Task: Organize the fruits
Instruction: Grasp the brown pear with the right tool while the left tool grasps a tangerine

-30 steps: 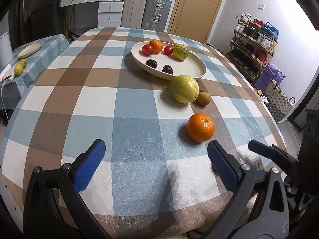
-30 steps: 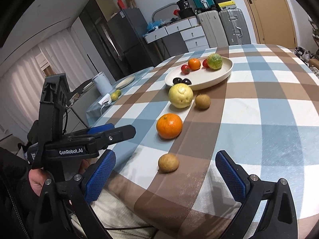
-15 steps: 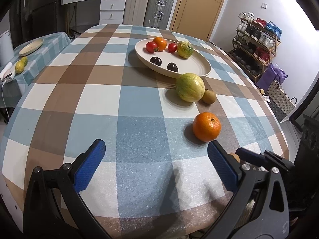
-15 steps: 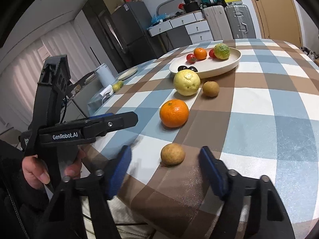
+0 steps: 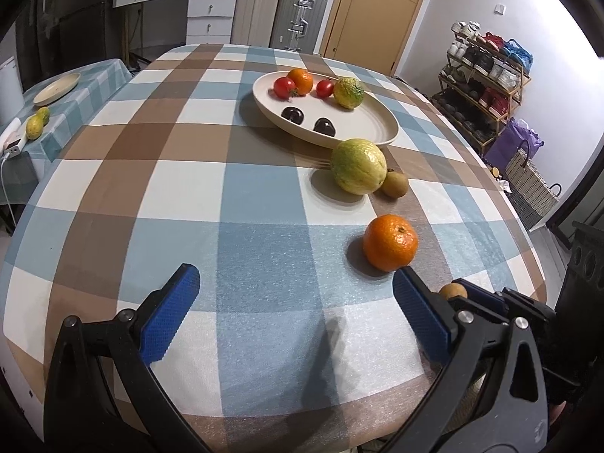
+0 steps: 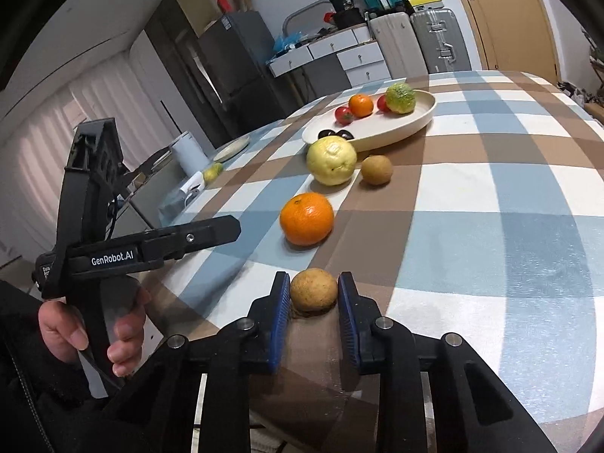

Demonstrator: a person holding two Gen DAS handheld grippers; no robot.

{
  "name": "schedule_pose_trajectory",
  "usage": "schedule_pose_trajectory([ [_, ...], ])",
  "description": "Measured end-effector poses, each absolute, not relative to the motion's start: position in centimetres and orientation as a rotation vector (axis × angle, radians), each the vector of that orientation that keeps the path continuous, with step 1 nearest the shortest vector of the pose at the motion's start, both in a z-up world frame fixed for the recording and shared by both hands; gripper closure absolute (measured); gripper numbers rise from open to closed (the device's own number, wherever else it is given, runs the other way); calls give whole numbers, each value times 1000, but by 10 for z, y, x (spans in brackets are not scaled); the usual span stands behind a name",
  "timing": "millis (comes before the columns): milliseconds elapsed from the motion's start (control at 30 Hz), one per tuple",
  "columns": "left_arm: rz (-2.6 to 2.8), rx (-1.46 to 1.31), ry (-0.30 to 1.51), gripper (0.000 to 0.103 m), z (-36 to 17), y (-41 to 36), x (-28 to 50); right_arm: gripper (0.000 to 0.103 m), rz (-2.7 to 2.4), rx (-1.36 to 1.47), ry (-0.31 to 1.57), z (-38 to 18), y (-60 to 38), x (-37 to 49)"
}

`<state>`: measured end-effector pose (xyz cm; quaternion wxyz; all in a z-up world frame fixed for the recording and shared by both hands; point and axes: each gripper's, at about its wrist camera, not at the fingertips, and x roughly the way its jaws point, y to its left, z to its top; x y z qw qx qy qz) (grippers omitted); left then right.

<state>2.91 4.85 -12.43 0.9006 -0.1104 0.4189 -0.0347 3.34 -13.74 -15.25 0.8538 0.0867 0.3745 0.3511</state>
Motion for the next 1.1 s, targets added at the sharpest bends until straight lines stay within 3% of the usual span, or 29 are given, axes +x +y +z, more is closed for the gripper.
schedule_pose_trajectory([
  [633,-252,-211,908,5,-131,4,80,76,659,213,727,-142,-181,48],
  [833,-310,-222,915,37,-130,1,88,76,665,232,717,-139,-187,57],
  [900,-348,-224,922,61,-131,1,88,76,675,228,707,-136,-186,59],
  [933,-387,-230,930,65,-132,0,88,76,679,225,703,-135,-185,60],
  [1100,-417,-230,926,66,-133,3,87,76,694,221,688,-130,-182,63],
])
